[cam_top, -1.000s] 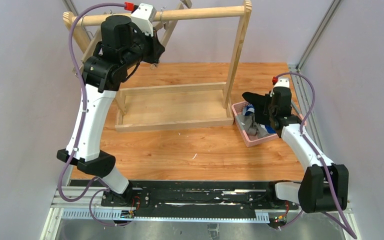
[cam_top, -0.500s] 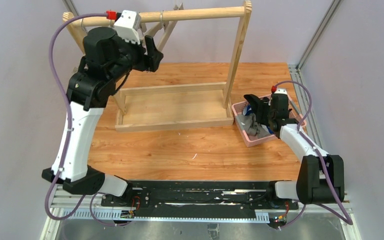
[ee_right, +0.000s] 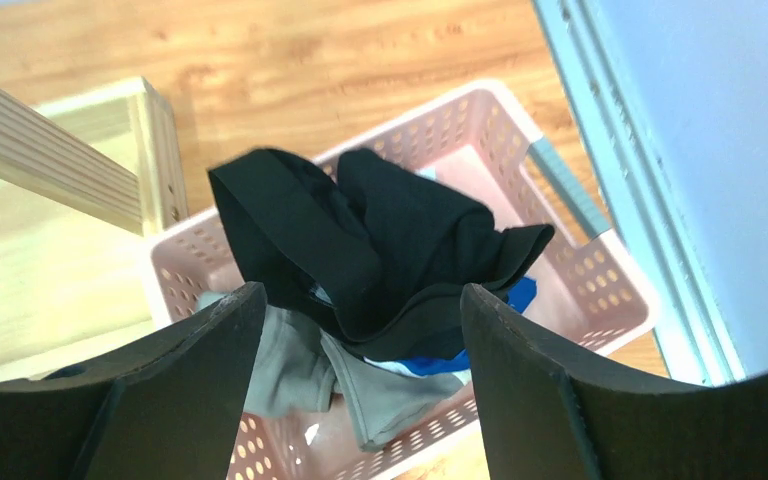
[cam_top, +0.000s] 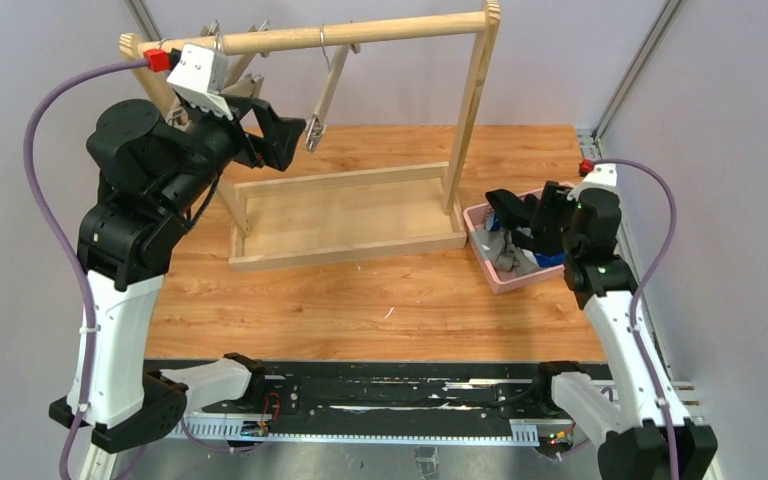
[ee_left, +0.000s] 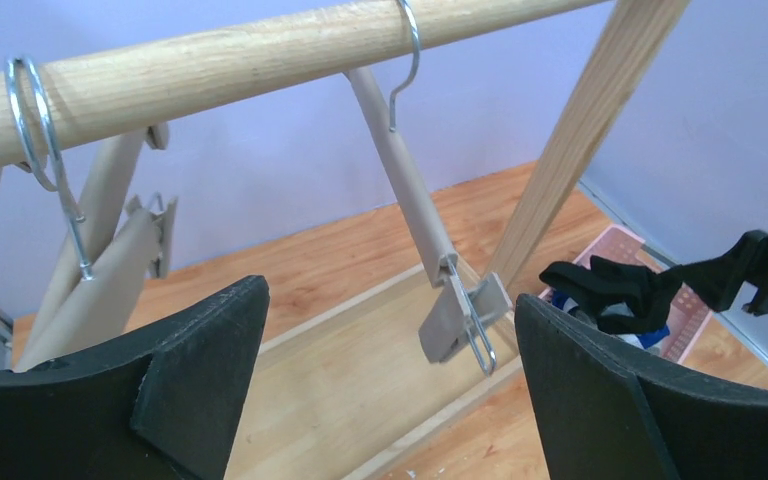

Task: Remove the underwear clipped to the hanger

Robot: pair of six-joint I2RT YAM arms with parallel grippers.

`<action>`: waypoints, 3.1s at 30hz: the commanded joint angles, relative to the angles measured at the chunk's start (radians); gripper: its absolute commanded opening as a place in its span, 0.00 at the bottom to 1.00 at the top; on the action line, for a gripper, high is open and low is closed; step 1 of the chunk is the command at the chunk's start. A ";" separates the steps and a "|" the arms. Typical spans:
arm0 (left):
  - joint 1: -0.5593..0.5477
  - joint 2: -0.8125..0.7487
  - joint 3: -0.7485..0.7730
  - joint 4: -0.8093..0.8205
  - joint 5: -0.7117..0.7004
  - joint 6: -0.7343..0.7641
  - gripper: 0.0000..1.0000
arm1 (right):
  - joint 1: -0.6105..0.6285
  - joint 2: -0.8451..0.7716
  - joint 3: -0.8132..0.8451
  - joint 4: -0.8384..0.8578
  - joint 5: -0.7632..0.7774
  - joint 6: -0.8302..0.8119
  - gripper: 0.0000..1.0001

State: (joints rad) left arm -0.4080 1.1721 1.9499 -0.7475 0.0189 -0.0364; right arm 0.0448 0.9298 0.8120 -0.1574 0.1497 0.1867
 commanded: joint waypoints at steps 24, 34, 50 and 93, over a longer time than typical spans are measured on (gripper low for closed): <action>0.004 -0.268 -0.302 0.249 0.382 -0.129 0.98 | -0.010 -0.276 0.109 -0.265 0.014 -0.042 0.74; 0.004 -0.268 -0.226 0.359 0.554 -0.235 0.98 | -0.010 -0.273 0.095 -0.242 -0.033 -0.039 0.74; 0.003 -0.421 -0.132 0.029 -0.231 0.119 0.98 | -0.010 -0.394 0.088 -0.237 0.023 -0.041 0.74; 0.172 -0.330 -0.534 0.100 -0.646 0.155 0.99 | -0.010 -0.391 0.062 -0.252 -0.038 -0.027 0.75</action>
State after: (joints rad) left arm -0.2710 0.8436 1.4441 -0.6827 -0.7132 0.1581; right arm 0.0448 0.5251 0.8886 -0.4236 0.1154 0.1532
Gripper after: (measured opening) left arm 0.992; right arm 0.746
